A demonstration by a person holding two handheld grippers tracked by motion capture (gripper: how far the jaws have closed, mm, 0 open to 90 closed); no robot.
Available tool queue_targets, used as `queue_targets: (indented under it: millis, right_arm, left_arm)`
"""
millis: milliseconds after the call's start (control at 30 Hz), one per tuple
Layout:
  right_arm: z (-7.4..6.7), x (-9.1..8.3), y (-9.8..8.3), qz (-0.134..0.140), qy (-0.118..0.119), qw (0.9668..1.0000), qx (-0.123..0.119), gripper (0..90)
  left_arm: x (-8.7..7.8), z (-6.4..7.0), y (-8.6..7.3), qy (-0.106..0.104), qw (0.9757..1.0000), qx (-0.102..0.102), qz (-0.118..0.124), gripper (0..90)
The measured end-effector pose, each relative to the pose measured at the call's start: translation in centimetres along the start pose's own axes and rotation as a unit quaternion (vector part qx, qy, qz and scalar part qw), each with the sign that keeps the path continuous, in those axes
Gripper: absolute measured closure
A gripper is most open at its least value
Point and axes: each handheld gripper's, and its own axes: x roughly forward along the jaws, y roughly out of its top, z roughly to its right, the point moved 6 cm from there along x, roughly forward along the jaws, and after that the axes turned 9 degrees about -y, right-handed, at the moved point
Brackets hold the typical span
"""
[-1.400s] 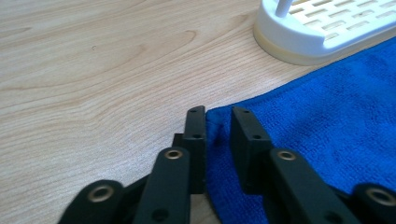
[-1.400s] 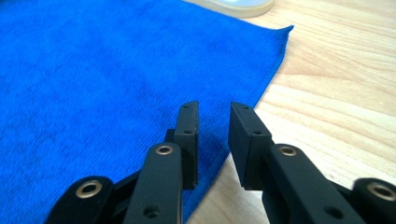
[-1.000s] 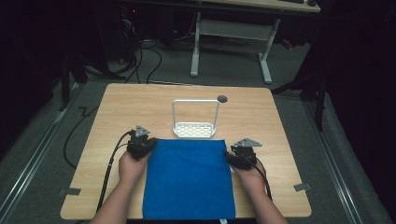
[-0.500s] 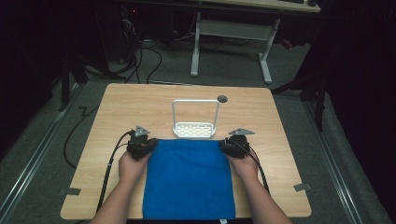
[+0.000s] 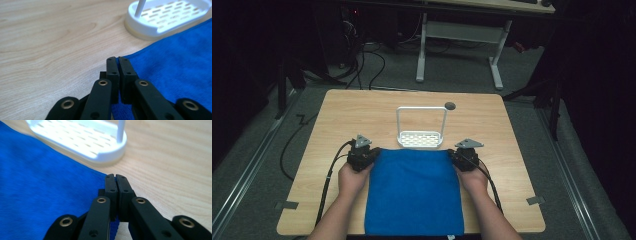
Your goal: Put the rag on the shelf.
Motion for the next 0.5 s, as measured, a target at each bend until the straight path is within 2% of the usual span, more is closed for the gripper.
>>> queue_targets:
  millis: [100,267,400,500]
  right_arm:
    - [-0.2,-1.2,0.3,0.028,0.008,0.9996,0.006,89.0]
    - [-0.3,-2.8,0.4,0.071,0.016,0.9972,0.016,89.1]
    - [-0.2,-3.9,0.8,0.088,0.029,0.9953,0.026,89.1]
    - [-0.1,-4.9,1.0,0.105,0.027,0.9937,0.028,89.1]
  left_arm:
    - [-1.1,0.6,0.7,0.000,0.9996,0.006,0.027,87.7]
    - [-2.2,1.4,1.3,0.008,0.9985,0.018,0.051,87.5]
    - [-2.8,2.0,1.4,0.009,0.9977,0.019,0.064,87.5]
    - [-3.4,2.4,1.5,0.009,0.9969,0.018,0.077,87.5]
